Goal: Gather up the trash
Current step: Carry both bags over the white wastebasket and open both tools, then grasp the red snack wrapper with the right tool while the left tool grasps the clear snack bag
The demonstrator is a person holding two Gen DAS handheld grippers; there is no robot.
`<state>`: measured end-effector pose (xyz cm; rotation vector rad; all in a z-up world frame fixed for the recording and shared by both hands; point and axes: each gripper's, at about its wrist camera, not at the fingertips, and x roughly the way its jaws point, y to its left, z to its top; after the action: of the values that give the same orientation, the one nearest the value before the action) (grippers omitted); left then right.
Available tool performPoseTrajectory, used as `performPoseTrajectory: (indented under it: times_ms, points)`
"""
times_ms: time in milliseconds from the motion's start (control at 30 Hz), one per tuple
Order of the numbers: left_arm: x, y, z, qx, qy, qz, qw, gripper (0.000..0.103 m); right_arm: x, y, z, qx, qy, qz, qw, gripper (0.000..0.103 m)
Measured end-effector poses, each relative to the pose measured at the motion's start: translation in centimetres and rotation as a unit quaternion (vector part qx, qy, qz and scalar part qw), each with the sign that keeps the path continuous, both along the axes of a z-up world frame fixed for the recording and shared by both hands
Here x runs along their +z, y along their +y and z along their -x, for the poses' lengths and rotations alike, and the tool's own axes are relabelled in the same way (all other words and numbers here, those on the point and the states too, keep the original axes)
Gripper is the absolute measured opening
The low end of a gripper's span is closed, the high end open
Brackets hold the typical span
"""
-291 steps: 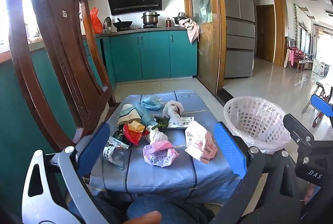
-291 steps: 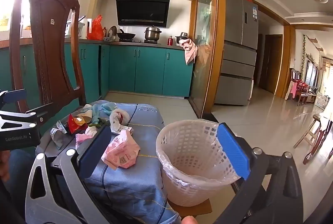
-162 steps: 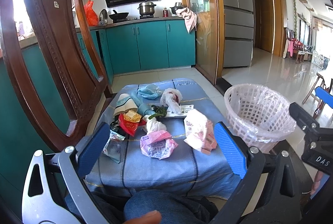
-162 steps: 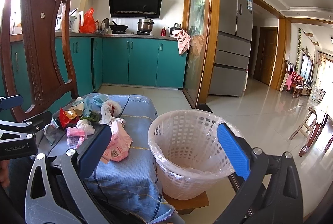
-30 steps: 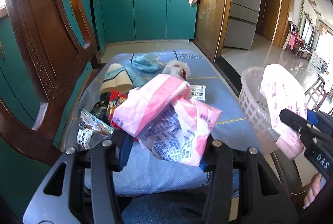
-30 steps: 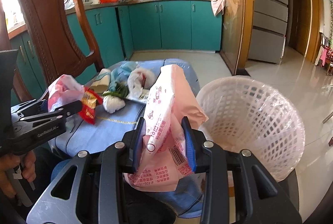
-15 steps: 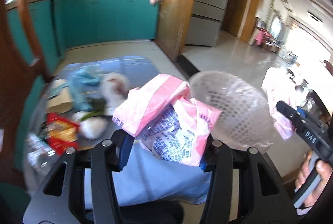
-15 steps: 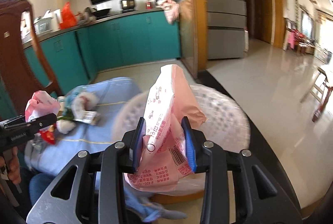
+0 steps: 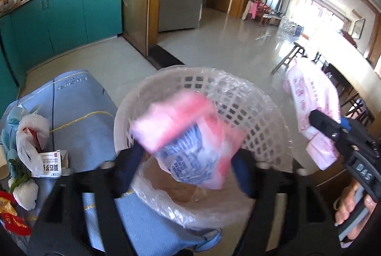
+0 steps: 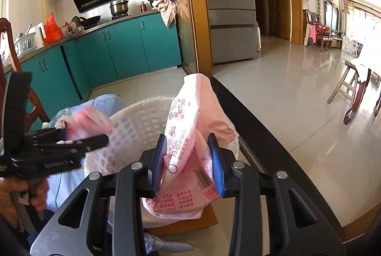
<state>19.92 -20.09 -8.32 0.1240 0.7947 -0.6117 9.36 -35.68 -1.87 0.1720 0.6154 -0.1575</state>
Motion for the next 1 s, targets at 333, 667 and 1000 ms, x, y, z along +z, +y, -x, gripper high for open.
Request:
performPoseTrajectory:
  times_ms: [333,667,1000]
  points:
    - [1.5,6.8,0.2,0.094,-0.026,0.014,0.9951,0.091,-0.6,2.1,-3.0,0.025,0.009,0.008,1.0,0.063]
    - [0.9,19.6,3.1,0.29,-0.046,-0.046,0.955,0.08,-0.1,8.0,-4.4,0.105,-0.006,0.023,0.994,0.078]
    - [1.1,29.2,9.0,0.379,-0.032,-0.067,0.9226,0.074,-1.9,22.0,-8.2,0.31,0.012,-0.068,0.948,0.076]
